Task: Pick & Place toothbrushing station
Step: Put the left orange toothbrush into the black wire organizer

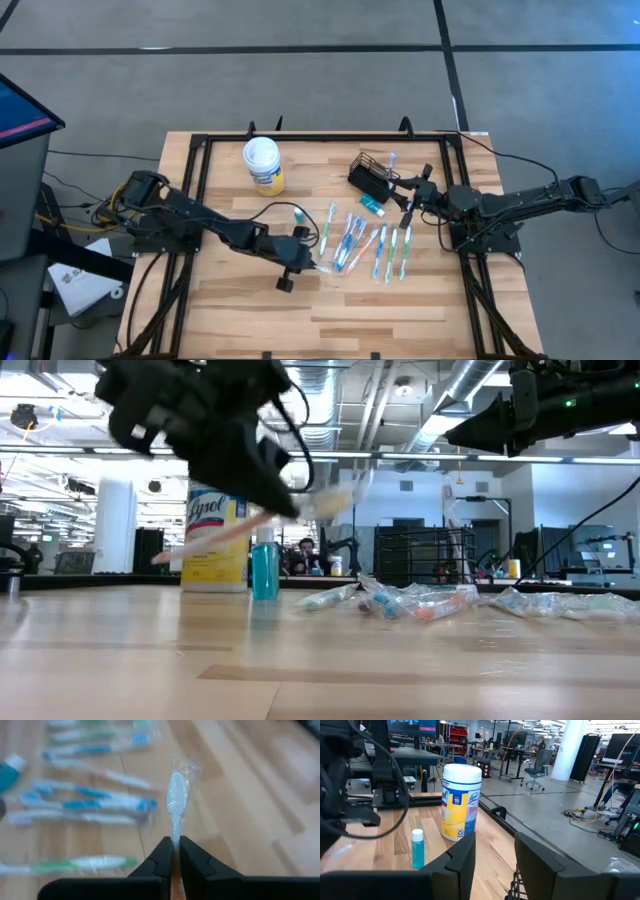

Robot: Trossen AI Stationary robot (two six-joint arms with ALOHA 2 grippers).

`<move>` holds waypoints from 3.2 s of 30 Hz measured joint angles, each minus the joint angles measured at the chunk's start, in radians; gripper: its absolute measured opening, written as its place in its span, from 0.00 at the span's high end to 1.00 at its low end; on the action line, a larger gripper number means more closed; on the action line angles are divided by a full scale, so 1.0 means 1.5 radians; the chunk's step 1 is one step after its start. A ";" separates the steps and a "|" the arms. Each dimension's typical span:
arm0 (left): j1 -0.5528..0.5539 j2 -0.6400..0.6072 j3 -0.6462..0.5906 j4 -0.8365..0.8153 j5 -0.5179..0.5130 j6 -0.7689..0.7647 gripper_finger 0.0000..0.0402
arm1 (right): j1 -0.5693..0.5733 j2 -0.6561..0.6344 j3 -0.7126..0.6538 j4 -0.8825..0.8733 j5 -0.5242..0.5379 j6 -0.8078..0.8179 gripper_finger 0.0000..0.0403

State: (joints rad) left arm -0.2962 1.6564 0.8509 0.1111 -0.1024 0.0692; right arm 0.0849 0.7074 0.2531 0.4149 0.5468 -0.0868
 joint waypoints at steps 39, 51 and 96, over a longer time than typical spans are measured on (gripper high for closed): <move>0.099 -0.058 0.000 0.471 0.022 0.003 0.98 | 0.000 0.001 0.000 0.078 -0.127 0.011 0.69; 0.128 -0.058 0.000 0.574 0.041 0.003 0.98 | 0.001 0.001 0.000 0.107 -0.175 0.013 0.69; 0.184 0.172 0.135 0.740 0.074 -0.005 0.98 | 0.031 0.170 0.054 0.290 -0.227 -0.054 0.69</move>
State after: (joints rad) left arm -0.0200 1.9141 1.0538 1.2208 0.0090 0.0624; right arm 0.1307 0.9625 0.3337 0.8505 0.2062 -0.1672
